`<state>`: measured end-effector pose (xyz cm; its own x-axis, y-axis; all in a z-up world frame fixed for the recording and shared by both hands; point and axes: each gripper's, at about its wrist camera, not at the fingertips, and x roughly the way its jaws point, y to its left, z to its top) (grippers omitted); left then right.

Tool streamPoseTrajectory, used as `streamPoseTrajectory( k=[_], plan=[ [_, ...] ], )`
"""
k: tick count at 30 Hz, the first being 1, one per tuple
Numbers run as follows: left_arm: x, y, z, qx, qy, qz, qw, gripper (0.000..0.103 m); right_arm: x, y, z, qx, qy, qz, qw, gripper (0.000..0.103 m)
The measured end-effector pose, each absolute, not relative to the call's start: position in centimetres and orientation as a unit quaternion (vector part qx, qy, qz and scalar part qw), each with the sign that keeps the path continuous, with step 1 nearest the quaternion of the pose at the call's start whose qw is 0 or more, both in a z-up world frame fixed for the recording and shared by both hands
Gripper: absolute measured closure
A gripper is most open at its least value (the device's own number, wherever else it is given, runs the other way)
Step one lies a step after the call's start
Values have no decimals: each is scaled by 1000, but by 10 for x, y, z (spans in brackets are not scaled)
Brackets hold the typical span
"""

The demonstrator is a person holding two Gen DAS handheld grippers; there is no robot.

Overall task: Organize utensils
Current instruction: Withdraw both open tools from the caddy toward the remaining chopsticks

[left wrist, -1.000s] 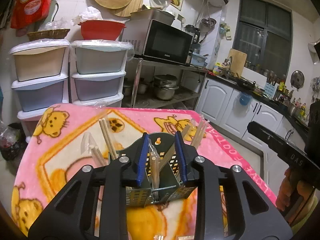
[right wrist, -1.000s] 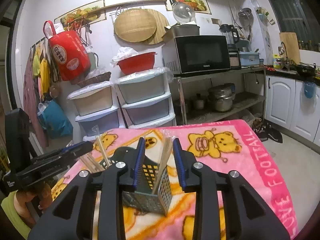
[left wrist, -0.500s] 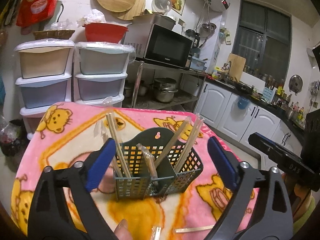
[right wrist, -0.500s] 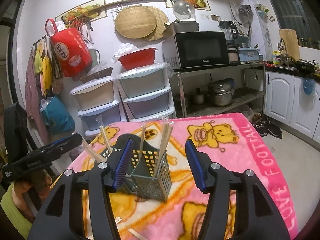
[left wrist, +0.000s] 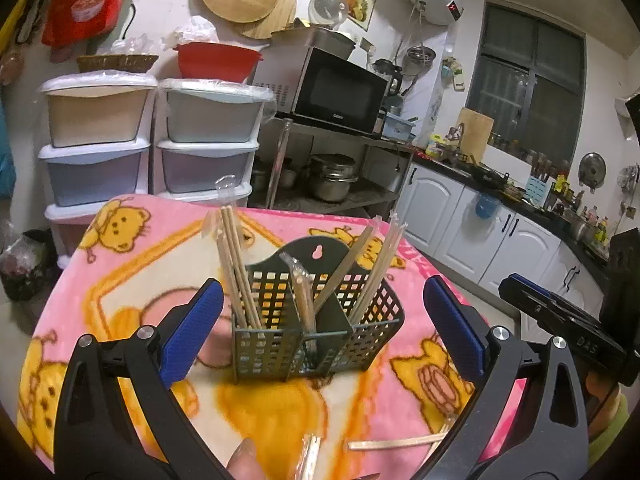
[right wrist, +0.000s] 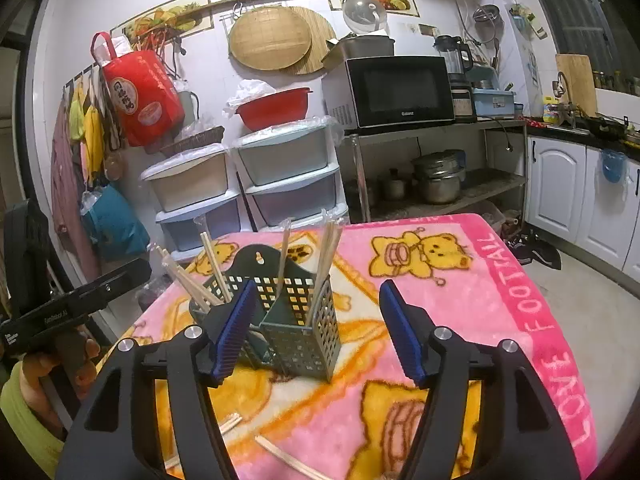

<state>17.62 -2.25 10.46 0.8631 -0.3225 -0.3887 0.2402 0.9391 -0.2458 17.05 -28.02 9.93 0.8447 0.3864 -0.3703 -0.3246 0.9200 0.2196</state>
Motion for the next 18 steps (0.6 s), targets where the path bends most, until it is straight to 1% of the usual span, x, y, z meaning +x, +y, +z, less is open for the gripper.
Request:
streamPoseTrajectory(
  k=[18],
  plan=[
    [169,-23,81,-92,248,-148,953,11,159,-278,82,68,232,187,952,40]
  ],
)
